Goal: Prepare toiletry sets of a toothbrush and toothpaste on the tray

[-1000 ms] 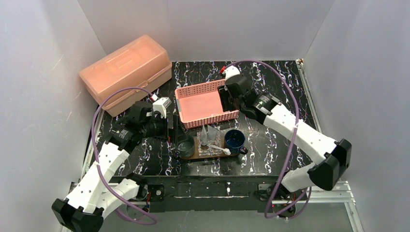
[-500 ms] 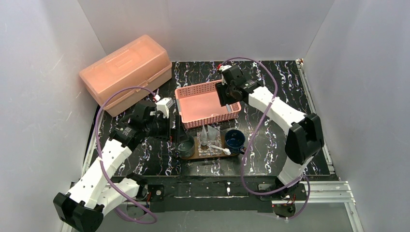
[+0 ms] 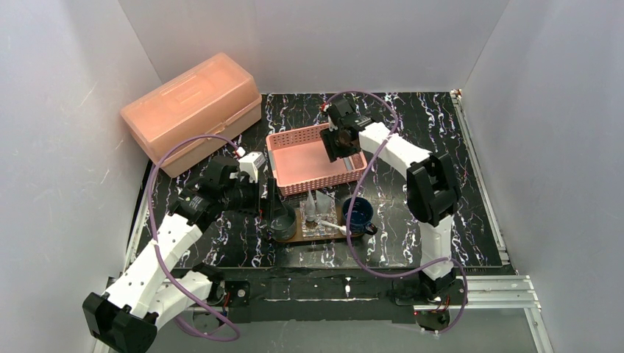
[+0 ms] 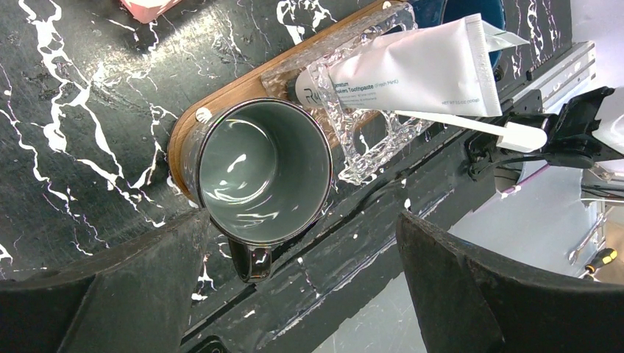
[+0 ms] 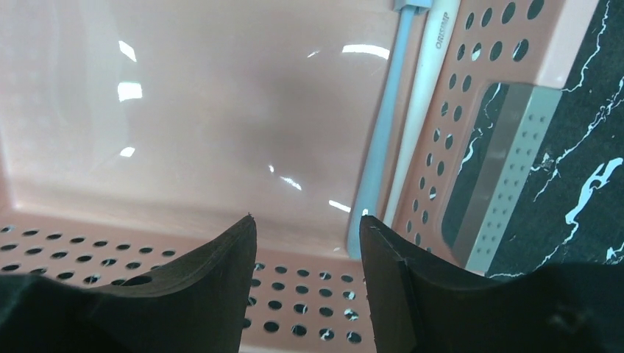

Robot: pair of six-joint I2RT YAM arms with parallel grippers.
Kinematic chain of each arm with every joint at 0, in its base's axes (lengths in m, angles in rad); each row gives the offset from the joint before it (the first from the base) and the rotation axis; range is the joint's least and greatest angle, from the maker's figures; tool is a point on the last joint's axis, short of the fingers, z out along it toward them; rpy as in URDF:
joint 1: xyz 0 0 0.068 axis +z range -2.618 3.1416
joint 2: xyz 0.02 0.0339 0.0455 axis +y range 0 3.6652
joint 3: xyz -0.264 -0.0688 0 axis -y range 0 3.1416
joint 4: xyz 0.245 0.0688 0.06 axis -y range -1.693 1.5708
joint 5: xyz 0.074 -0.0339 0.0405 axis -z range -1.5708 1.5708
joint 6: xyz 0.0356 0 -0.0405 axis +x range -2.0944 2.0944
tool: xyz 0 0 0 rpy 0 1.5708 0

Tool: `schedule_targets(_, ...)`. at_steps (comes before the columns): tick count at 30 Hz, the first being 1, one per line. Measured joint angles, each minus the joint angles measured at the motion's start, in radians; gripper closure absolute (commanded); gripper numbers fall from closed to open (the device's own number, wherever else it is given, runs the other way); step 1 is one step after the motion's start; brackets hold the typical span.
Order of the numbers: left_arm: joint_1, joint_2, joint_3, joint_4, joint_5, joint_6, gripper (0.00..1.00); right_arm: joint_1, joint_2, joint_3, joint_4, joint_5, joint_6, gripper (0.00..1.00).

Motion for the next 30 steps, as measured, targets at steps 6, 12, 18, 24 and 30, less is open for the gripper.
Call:
schedule_targets(6, 0.000, -0.007, -0.011, 0.005, 0.000, 0.000, 0.02, -0.019, 0.087, 0.052, -0.006, 0.012, -0.008, 0.34)
schedule_targets(12, 0.000, -0.011, -0.011, 0.006, 0.000, 0.000, 0.02, -0.028, 0.155, 0.080, -0.009, 0.020, -0.009, 0.30)
schedule_targets(18, -0.001, -0.012, -0.011, 0.006, 0.000, 0.000, 0.02, -0.032, 0.183, 0.098, -0.015, 0.021, -0.008, 0.30)
schedule_targets(24, -0.002, -0.012, -0.011, 0.006, 0.000, 0.000, 0.02, -0.034, 0.212, 0.117, -0.016, 0.023, -0.009, 0.32)
schedule_targets(30, -0.002, -0.012, -0.011, 0.006, 0.000, 0.000, 0.02, -0.038, 0.215, 0.118, -0.016, 0.007, -0.013, 0.41)
